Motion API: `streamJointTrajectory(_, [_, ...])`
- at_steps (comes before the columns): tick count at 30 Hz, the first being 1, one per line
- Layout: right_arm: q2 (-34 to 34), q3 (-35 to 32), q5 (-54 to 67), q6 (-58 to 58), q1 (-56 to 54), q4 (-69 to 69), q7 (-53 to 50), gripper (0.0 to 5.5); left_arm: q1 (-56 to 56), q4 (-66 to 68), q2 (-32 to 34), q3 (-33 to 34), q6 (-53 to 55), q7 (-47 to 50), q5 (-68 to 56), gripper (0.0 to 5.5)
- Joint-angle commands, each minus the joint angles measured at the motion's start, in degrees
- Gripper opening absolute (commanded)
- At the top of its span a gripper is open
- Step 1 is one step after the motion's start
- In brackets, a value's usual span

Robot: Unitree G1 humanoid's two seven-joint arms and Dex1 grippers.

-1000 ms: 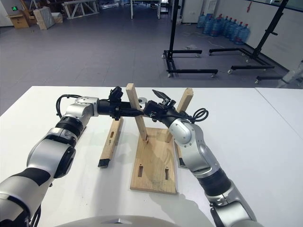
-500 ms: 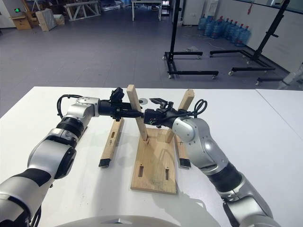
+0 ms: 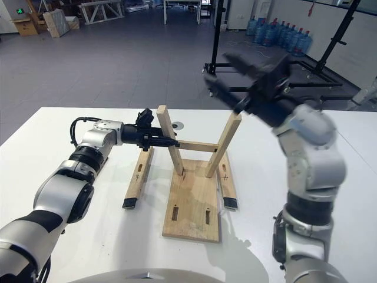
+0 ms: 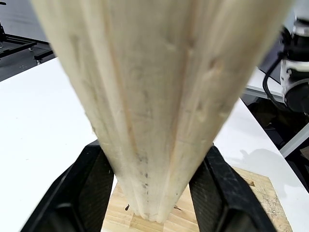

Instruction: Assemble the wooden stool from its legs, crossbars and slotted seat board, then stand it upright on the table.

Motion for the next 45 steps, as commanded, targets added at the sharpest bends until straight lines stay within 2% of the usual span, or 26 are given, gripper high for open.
streamJointTrajectory(1, [-6.4,-6.6,4.2,0.6,3.4,15.6,7.5,2.90,6.0,3.0,-0.1,-4.3,1.8,-0.2,6.7,2.09])
streamJointTrajectory(4, [-7.6,-8.2,7.0,3.1,6.0,24.2,10.6,2.90,5.9,3.0,-0.1,-4.5,1.7,-0.2,7.0,2.09])
streamJointTrajectory(9, [-3.9,-6.2,17.6,12.4,12.3,18.0,12.0,2.90,5.9,2.8,-0.3,-5.0,1.6,-0.4,7.2,2.09])
streamJointTrajectory(15, [-1.3,0.9,15.3,11.0,15.2,14.6,10.9,2.90,5.2,2.9,-0.8,-6.3,1.1,-0.5,8.1,2.09])
streamJointTrajectory(22, [-1.1,4.1,15.7,9.5,16.2,13.2,10.6,2.90,4.2,2.1,-1.6,-8.2,0.4,-1.5,8.5,2.09])
streamJointTrajectory(30, [-0.6,8.2,15.6,11.4,17.8,15.9,11.4,2.90,2.6,1.9,-2.6,-10.6,-1.7,-2.4,9.7,2.09])
streamJointTrajectory(36, [1.8,15.5,12.1,11.3,19.7,22.7,13.3,2.90,1.7,1.5,-4.1,-11.8,-3.6,-2.6,10.9,2.09])
streamJointTrajectory(45, [3.1,22.7,12.2,11.3,19.8,22.1,15.6,2.90,-0.4,-0.2,-7.5,-11.6,-6.1,-0.4,10.3,2.09])
